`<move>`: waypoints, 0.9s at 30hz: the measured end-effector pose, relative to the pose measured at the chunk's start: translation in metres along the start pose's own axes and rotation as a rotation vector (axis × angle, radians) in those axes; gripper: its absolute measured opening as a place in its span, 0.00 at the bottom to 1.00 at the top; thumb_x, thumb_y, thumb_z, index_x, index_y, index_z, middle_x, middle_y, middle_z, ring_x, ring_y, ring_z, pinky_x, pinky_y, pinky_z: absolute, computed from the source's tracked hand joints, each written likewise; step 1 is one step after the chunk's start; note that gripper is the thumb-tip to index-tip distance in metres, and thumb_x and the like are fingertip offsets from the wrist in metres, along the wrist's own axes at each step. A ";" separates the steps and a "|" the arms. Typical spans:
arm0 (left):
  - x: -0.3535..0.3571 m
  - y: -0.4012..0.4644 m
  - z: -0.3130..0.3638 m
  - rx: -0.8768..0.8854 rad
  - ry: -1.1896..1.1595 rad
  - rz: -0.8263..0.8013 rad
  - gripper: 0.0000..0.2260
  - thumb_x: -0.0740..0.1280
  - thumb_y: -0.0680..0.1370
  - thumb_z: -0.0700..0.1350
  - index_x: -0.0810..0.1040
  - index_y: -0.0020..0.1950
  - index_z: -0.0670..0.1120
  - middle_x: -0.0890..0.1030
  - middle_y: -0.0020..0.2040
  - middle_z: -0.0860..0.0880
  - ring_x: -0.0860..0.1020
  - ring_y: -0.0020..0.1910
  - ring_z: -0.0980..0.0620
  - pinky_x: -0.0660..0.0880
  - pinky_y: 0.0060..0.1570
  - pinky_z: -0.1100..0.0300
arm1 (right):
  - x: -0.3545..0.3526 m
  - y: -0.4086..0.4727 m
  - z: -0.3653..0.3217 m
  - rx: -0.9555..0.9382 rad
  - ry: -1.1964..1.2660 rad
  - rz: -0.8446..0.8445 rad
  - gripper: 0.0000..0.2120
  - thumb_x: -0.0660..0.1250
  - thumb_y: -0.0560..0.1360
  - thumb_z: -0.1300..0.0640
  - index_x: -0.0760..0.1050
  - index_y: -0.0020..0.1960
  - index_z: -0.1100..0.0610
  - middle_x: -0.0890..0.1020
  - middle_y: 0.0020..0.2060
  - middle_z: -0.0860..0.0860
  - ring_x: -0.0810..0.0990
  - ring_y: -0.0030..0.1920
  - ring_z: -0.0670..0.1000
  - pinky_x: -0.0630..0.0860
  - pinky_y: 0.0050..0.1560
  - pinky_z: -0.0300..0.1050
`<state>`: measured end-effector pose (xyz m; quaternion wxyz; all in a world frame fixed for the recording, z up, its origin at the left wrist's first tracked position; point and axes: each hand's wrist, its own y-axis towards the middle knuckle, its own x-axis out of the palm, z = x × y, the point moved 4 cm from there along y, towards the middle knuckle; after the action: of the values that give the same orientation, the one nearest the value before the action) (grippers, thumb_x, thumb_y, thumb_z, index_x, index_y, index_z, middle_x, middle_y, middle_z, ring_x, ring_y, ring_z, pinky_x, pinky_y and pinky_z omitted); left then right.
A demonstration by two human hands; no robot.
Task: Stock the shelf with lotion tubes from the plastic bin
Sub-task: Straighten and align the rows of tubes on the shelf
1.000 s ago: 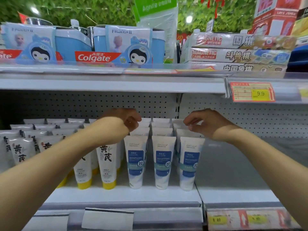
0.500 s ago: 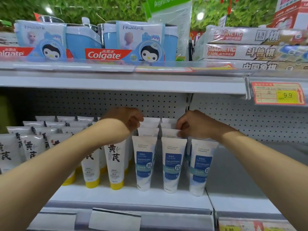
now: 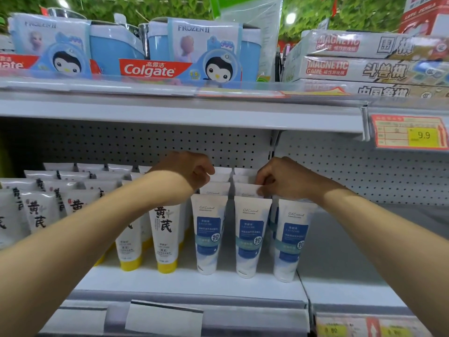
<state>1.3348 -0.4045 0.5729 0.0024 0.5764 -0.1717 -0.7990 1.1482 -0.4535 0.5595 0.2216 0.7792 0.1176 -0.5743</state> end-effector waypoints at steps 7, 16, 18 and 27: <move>0.000 -0.002 0.001 0.010 -0.007 -0.009 0.11 0.58 0.80 0.45 0.75 0.60 0.52 0.79 0.58 0.53 0.78 0.54 0.51 0.74 0.59 0.56 | -0.007 -0.004 0.000 0.004 0.036 0.038 0.07 0.70 0.73 0.56 0.81 0.50 0.54 0.81 0.43 0.44 0.79 0.45 0.43 0.72 0.50 0.34; -0.007 -0.010 -0.007 -0.010 -0.047 0.010 0.10 0.63 0.78 0.46 0.76 0.59 0.52 0.80 0.56 0.52 0.79 0.53 0.51 0.76 0.57 0.55 | -0.018 -0.026 -0.013 0.012 0.088 0.094 0.16 0.66 0.76 0.55 0.72 0.63 0.52 0.77 0.58 0.47 0.74 0.54 0.43 0.66 0.53 0.33; -0.010 -0.017 -0.013 -0.031 -0.026 0.026 0.10 0.62 0.78 0.45 0.75 0.58 0.53 0.80 0.56 0.51 0.79 0.52 0.50 0.77 0.53 0.54 | -0.016 -0.030 -0.021 0.010 0.085 0.087 0.18 0.67 0.75 0.53 0.71 0.64 0.50 0.77 0.60 0.46 0.74 0.56 0.43 0.66 0.55 0.35; -0.032 -0.049 -0.068 -0.170 -0.008 0.096 0.06 0.63 0.78 0.43 0.76 0.49 0.55 0.77 0.40 0.58 0.75 0.40 0.57 0.69 0.37 0.65 | -0.004 -0.027 -0.080 -0.083 0.065 0.046 0.20 0.67 0.74 0.50 0.70 0.65 0.46 0.75 0.62 0.43 0.71 0.54 0.40 0.65 0.52 0.35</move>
<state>1.4175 -0.3702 0.5705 0.0887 0.5619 -0.1307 -0.8120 1.2021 -0.3911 0.5772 0.2631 0.7901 0.1304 -0.5381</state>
